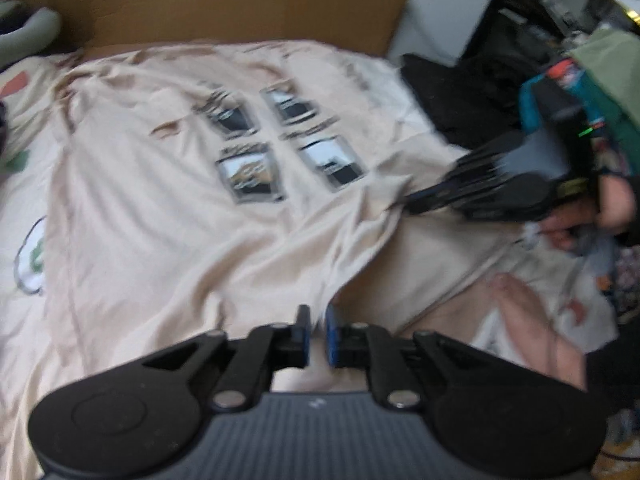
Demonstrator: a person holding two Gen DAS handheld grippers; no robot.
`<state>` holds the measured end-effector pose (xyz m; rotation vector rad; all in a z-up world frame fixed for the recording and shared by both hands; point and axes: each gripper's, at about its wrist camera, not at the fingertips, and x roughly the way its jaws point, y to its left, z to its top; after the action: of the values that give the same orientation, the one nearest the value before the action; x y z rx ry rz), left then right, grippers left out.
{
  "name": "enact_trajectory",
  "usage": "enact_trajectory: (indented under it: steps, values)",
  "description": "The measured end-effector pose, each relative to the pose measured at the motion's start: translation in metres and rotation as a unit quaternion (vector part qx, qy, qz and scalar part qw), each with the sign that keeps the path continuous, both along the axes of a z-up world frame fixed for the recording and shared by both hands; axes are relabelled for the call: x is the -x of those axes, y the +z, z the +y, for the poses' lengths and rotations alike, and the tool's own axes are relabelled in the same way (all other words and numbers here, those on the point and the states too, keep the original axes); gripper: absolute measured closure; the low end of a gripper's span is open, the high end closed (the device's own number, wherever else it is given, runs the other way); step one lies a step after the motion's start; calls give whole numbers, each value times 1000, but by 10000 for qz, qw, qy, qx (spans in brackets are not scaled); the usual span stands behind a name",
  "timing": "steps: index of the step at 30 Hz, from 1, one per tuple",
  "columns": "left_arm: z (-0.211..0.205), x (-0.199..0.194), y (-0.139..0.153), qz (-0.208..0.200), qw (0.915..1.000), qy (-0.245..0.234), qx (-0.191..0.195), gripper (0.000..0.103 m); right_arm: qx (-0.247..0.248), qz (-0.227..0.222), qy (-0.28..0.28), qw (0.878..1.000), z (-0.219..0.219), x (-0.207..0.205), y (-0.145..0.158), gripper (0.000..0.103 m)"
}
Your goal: Fold clothes
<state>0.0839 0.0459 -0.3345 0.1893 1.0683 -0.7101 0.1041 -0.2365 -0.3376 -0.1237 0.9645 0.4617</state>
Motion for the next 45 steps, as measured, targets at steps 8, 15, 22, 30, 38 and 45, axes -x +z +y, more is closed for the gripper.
enact_trajectory:
  steps: [8,15,22,30,38,45]
  values:
    - [3,10,-41,246,9982,187,-509,54,-112,30,-197,9997,-17,9,12,103]
    - [12,9,-41,196,9980,193,-570,96,-83,92,-25,9999,-12,14,12,103]
    - [20,8,5,-689,9937,-193,-864,100,151,176,43,9997,-1,13,-1,57]
    - [41,0,-9,-813,9846,-315,-1518,101,564,249,-416,9972,-24,10,-9,56]
    - [55,-4,3,-615,9883,199,-1379,98,615,398,-692,9949,-50,6,-15,84]
    - [-7,-14,26,-904,9951,-267,-289,94,333,290,-830,9956,-61,2,3,103]
